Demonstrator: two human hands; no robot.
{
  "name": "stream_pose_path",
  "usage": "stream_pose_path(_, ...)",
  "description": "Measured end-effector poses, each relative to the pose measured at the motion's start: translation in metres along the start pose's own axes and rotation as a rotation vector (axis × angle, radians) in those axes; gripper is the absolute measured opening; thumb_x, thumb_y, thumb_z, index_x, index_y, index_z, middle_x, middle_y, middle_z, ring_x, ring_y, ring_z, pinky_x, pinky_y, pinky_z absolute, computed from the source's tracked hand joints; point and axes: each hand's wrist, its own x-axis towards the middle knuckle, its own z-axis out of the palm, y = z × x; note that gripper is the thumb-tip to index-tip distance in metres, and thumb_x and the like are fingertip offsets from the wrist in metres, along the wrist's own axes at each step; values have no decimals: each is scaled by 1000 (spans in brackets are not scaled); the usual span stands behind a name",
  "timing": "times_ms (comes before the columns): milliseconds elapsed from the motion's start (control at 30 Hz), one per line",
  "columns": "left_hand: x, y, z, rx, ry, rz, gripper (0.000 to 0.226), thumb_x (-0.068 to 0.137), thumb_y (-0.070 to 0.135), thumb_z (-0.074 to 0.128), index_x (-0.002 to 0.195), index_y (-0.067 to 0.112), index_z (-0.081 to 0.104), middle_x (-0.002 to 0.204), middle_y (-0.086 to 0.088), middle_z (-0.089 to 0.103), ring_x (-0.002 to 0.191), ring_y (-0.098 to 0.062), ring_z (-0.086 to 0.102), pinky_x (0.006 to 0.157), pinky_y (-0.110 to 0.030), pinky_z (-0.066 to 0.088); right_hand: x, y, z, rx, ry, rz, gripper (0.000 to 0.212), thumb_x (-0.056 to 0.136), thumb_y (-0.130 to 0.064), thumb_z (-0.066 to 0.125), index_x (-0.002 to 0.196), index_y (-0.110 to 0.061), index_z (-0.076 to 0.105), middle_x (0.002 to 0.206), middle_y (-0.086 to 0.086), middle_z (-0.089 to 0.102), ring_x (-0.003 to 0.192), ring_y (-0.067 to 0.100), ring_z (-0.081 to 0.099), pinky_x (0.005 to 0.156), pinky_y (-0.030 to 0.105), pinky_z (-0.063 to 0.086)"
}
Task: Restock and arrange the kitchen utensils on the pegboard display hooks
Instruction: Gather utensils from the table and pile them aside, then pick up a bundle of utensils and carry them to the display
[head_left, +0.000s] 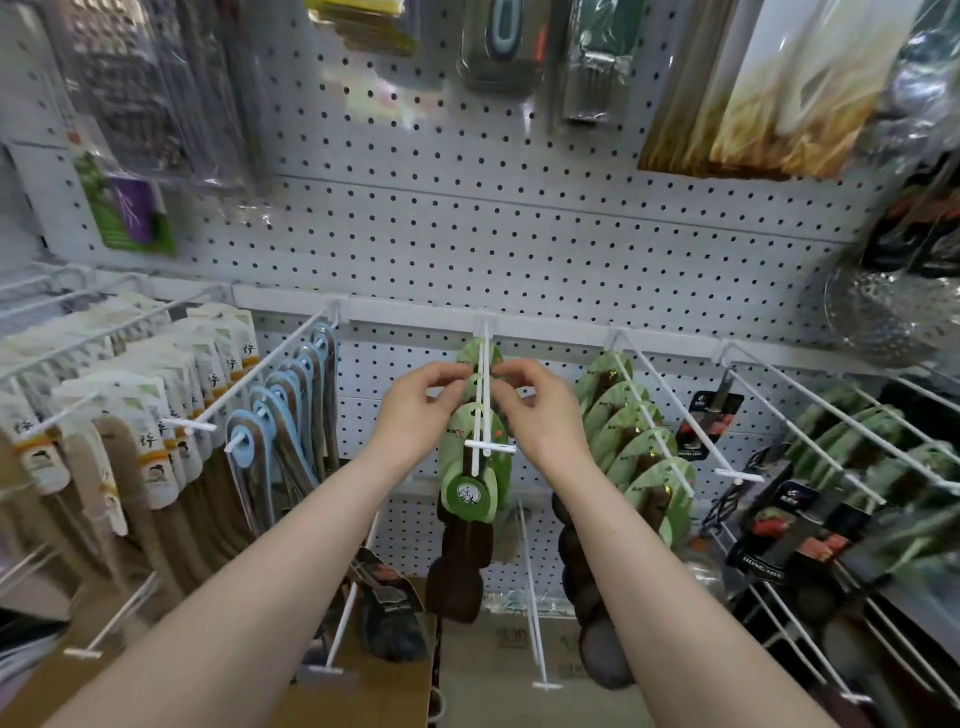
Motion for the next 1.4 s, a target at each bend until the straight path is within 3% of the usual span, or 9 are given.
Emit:
stream_pose_path(167,-21,-3,0,-69,34,91,21,95,20,57,94,38,67,109,7,67,99,-12,63,90,-34,51,-26,3,-4,19,-64,-58,19,98,-31,56,90,-21,71,84,-7,67,76,8,59,68,24,44)
stream_pose_path(300,-33,-1,-2,-137,-10,113,20,91,13,62,88,32,69,95,6,71,92,-14,66,90,-35,53,-38,4,-7,40,-94,-90,14,96,-23,60,94,-15,71,84,-9,68,77,8,60,70,25,47)
stream_pose_path(600,-53,3,-7,-129,-44,128,27,87,7,66,84,34,66,88,9,70,86,-10,66,79,-19,51,-57,-2,-12,30,-100,-159,10,94,-17,62,87,-22,67,69,-22,61,63,-4,54,59,9,38)
stream_pose_path(733,-58,1,-11,-183,-67,123,25,87,8,67,89,33,69,90,9,71,89,-12,67,83,-24,53,-69,-8,-10,17,-60,-120,13,96,-21,61,86,-29,65,68,-22,61,61,-1,53,57,13,39)
stream_pose_path(833,-65,-4,-20,-192,-111,108,28,87,9,66,111,25,67,106,9,69,98,-3,64,87,-15,50,-80,-13,-3,-17,76,-61,13,94,-21,63,98,-33,59,89,-14,65,79,2,59,69,18,49)
stream_pose_path(933,-80,-12,-37,-170,-158,100,35,88,6,64,114,30,62,111,12,65,103,2,60,91,-11,46,-98,-16,11,-29,255,28,10,94,-19,61,102,-21,54,93,-1,62,83,12,58,72,23,48)
stream_pose_path(1033,-97,-25,-56,-173,-215,100,34,90,8,62,110,36,62,113,12,65,102,1,60,89,-10,46,-118,-24,30,-33,335,114,11,95,-15,59,100,-13,49,84,-5,56,74,8,54,73,29,44)
stream_pose_path(1267,-139,-67,-112,-101,-296,128,28,91,8,61,102,33,68,107,14,68,96,3,63,87,-14,49,-165,-34,88,-60,274,234,8,93,-12,61,93,-17,55,81,-10,59,75,9,56,70,23,40)
stream_pose_path(1400,-156,-92,-147,-101,-219,48,23,91,7,61,94,27,70,97,13,70,86,4,63,69,-10,50,-183,-33,115,-108,180,266,12,93,-10,61,95,-23,63,86,-10,65,82,6,61,75,22,46)
